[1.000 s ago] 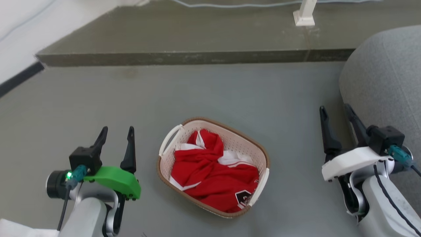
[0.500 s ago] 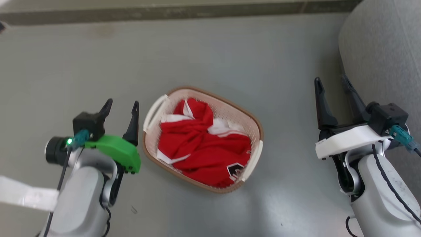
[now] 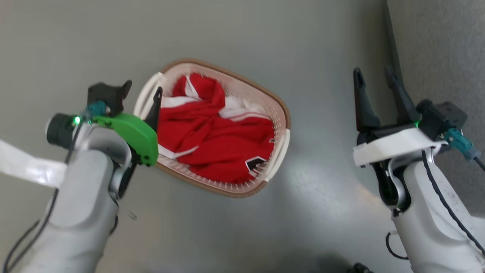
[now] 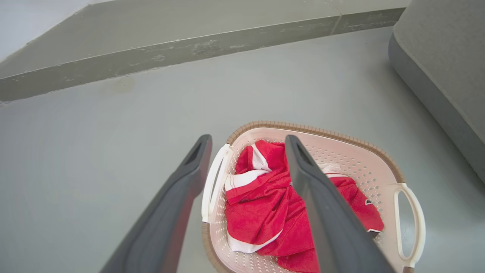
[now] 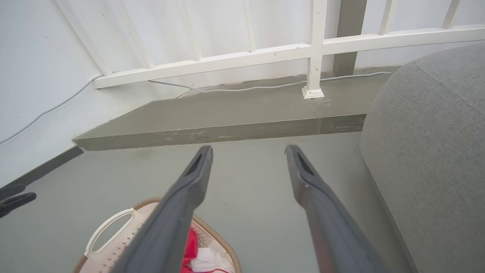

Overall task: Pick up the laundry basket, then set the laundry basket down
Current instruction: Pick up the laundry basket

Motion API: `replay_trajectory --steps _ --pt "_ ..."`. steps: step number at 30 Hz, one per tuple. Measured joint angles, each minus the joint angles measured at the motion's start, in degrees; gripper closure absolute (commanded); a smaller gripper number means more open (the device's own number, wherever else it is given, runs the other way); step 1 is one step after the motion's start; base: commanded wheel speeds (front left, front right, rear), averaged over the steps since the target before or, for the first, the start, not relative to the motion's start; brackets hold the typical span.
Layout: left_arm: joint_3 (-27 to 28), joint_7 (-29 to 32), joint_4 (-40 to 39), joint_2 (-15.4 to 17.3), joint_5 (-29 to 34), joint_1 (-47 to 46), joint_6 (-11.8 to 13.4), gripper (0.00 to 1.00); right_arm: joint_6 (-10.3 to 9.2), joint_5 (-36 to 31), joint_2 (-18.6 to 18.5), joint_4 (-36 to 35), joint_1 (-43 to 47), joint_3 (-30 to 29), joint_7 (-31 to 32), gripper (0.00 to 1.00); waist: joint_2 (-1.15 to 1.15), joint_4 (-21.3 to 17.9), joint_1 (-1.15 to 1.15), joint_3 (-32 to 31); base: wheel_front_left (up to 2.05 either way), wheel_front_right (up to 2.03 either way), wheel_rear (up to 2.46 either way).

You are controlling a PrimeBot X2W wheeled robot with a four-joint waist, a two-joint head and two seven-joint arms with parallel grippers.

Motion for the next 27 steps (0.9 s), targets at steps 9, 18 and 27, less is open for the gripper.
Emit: replay_trajectory --steps 9,18,27 --pt "0.9 5.2 4.4 3.4 -0.1 -7.1 -2.1 0.0 1.02 0.0 1.7 -1.8 -4.7 0.5 0.0 0.0 0.0 -2.9 0.0 7.2 0.0 0.0 0.0" --pt "1.4 9.3 9.6 7.1 -0.6 -12.4 -3.6 0.0 1.79 0.1 2.8 -2.2 -7.9 0.5 0.0 0.0 0.0 -7.2 0.01 14.1 0.0 0.0 0.0" --pt "3.8 10.3 14.3 9.0 -1.5 -15.4 -3.7 0.0 2.2 0.1 3.1 -2.4 -8.9 0.3 0.0 0.0 0.0 -10.6 0.01 18.2 0.0 0.0 0.0"
